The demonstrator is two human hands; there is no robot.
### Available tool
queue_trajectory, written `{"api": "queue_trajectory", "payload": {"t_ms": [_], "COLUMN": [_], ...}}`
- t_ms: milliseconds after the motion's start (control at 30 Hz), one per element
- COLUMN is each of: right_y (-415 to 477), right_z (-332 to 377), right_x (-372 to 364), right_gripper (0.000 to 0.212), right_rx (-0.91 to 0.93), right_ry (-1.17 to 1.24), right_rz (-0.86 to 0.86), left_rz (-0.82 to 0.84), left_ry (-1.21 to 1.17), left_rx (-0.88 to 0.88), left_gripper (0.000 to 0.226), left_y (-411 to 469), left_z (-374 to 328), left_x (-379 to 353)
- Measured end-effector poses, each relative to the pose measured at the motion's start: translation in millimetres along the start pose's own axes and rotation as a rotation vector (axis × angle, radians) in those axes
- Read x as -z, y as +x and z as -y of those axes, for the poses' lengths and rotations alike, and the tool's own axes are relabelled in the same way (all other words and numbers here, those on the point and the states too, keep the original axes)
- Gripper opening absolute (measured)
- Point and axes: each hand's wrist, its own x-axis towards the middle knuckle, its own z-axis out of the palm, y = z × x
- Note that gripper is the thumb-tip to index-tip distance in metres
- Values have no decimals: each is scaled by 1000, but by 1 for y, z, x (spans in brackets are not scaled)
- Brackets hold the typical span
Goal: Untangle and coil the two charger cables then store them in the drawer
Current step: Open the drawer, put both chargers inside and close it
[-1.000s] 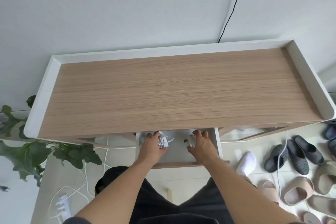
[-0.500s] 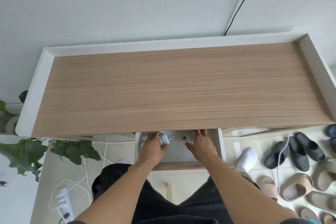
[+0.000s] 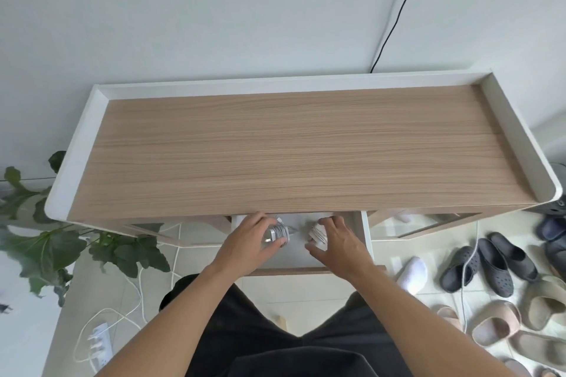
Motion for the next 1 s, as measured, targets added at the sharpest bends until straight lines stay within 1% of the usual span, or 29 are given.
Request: {"api": "queue_trajectory", "payload": {"t_ms": [67, 133, 167, 200, 267, 333, 433, 500, 633, 800, 1000], "right_y": [-5, -8, -8, -9, -11, -12, -10, -8, -7, -3, 2], "right_z": [0, 0, 0, 1, 3, 5, 4, 1, 1, 4, 5], "right_x": [3, 8, 11, 14, 20, 23, 21, 15, 11, 11, 13], "right_gripper": [58, 54, 57, 62, 81, 104, 139, 150, 157, 153, 134], "right_rx": [59, 116, 150, 183, 222, 242, 235, 213, 200, 191, 200], "right_ry": [-15, -29, -43, -65, -118, -160, -276, -354, -442, -465, -412], "right_rz": [-45, -96, -126, -151, -173, -137, -47, -8, 2, 7, -41], "left_rz": [-61, -100, -103, -92, -33, 48, 146, 189, 159, 116, 49], "left_ry": [26, 55, 72, 83, 85, 104, 182, 230, 283, 316, 260], "left_rx": [-41, -77, -92, -96, -63, -28, -5, 5, 5, -22, -44], "left_gripper": [59, 76, 87, 99, 125, 147, 167, 174, 173, 166, 136], "left_y": [-4, -8, -11, -12, -14, -15, -14, -14, -11, -4, 1], "left_z": [-2, -5, -6, -8, -11, -14, -12, -9, -6, 1, 10], "left_x": [8, 12, 13, 14, 15, 14, 8, 2, -4, -4, -5]}}
